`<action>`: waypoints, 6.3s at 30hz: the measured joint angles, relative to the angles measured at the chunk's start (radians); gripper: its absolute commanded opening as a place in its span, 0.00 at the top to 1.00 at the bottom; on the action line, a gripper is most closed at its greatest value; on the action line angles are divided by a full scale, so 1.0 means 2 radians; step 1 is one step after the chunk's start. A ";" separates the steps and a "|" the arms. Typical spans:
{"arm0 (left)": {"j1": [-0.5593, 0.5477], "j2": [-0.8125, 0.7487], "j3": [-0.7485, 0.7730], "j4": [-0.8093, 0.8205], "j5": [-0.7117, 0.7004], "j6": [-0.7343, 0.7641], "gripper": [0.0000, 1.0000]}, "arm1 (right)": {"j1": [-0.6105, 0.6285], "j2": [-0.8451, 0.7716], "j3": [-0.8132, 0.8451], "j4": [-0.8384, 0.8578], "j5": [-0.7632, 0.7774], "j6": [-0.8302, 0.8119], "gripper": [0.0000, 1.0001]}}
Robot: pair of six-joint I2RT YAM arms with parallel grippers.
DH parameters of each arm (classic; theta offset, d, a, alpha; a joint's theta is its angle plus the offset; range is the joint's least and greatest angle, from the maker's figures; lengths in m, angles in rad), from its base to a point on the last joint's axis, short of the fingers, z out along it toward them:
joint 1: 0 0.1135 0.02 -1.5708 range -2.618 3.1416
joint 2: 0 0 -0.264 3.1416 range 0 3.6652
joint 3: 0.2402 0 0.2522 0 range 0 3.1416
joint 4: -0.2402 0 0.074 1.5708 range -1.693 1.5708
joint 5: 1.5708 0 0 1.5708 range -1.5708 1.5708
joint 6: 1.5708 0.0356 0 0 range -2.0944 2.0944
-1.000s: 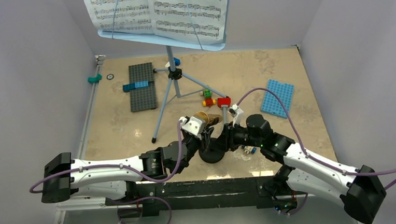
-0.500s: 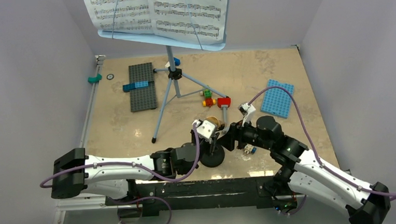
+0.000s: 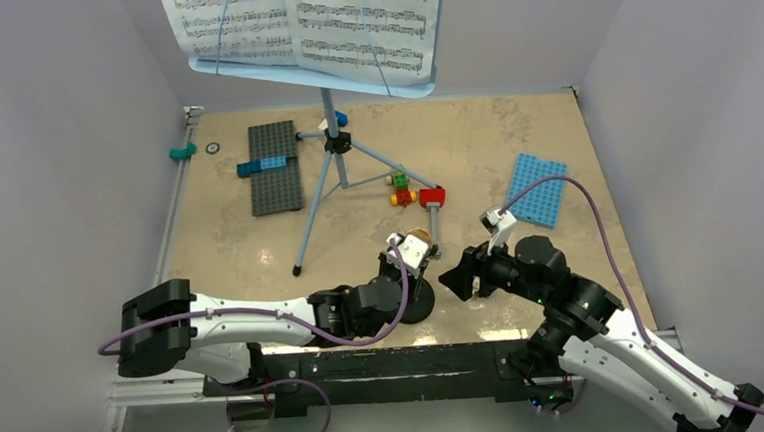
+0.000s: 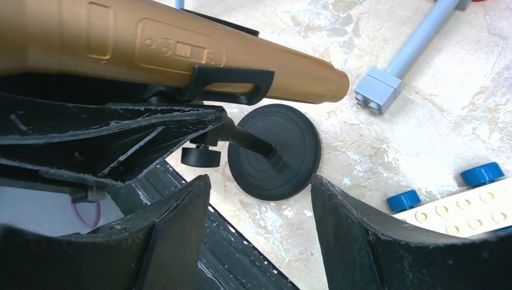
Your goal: Pack up the instrument practice props
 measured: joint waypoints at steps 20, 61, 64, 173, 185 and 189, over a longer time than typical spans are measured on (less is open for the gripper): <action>0.000 -0.027 -0.025 -0.036 0.018 -0.071 0.33 | 0.000 -0.033 0.006 -0.044 0.003 -0.003 0.34; 0.000 -0.135 -0.152 0.118 0.138 0.001 0.29 | 0.060 0.024 0.087 -0.079 0.112 -0.060 0.40; 0.000 -0.120 -0.151 0.136 0.138 0.012 0.34 | 0.060 0.023 0.087 -0.081 0.120 -0.063 0.40; -0.002 -0.067 -0.059 -0.016 0.059 -0.042 0.25 | 0.265 0.050 0.102 -0.018 0.503 -0.132 1.00; -0.003 -0.172 -0.064 -0.041 0.052 -0.039 0.15 | 0.265 0.020 0.091 -0.094 0.466 -0.012 1.00; -0.003 -0.244 -0.141 -0.037 0.062 -0.051 0.20 | 0.265 0.014 0.086 -0.114 0.451 0.017 1.00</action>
